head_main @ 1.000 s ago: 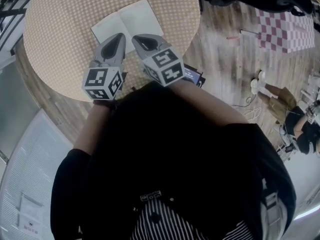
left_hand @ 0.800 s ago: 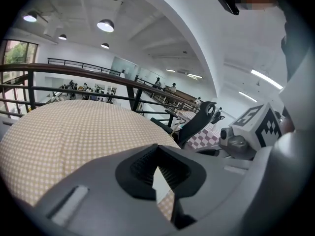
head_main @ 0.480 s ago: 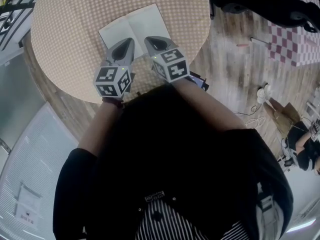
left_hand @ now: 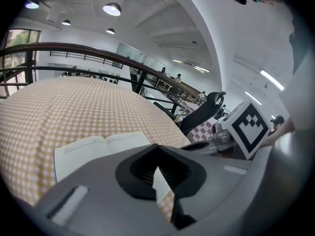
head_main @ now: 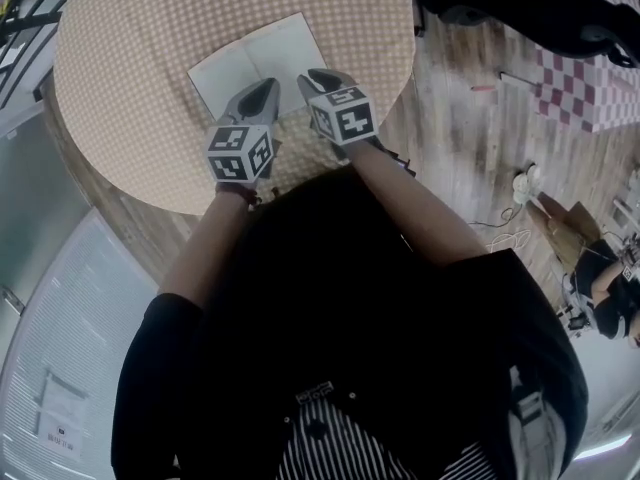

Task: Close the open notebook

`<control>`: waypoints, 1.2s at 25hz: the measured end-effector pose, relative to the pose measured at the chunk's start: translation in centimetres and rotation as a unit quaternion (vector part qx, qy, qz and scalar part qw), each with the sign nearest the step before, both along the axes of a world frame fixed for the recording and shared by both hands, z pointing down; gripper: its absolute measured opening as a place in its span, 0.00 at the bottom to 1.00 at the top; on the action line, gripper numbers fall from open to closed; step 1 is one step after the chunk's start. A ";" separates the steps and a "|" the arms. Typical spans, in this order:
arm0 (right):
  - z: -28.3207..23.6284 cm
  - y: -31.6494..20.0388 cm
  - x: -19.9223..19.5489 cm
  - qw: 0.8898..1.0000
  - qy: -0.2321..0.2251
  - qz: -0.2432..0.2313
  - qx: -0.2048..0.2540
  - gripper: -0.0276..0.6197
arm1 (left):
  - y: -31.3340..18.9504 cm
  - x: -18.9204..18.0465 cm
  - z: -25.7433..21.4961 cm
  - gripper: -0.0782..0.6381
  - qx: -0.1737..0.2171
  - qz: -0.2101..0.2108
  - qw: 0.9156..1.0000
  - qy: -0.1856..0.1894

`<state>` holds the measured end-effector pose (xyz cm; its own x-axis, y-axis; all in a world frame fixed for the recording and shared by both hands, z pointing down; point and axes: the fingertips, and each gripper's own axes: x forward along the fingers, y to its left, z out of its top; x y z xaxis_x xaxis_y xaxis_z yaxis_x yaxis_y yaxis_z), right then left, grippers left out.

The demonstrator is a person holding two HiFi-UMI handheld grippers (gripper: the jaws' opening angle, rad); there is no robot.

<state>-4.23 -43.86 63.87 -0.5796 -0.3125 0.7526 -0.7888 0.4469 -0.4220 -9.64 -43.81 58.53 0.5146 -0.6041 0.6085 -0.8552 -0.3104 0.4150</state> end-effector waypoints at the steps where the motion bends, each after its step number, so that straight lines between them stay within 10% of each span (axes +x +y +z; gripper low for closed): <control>1: 0.9 0.0 0.5 1.000 0.006 0.002 -0.010 0.15 | -0.1 0.2 0.4 0.11 -0.002 0.002 1.000 0.000; 13: 7.4 0.2 3.4 0.995 0.050 -0.004 -0.085 0.35 | 0.4 0.3 4.9 0.11 -0.047 0.043 0.998 -0.020; 30: 7.7 0.7 2.8 0.993 0.080 -0.038 -0.078 0.40 | 3.4 -0.6 11.2 0.11 -0.116 0.066 0.991 -0.004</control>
<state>-1.42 -43.18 71.58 -0.4668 -0.1442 0.8725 -0.8175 0.4467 -0.3635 -10.21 -40.41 69.75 0.5743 -0.3741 0.7282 -0.8171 -0.3173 0.4814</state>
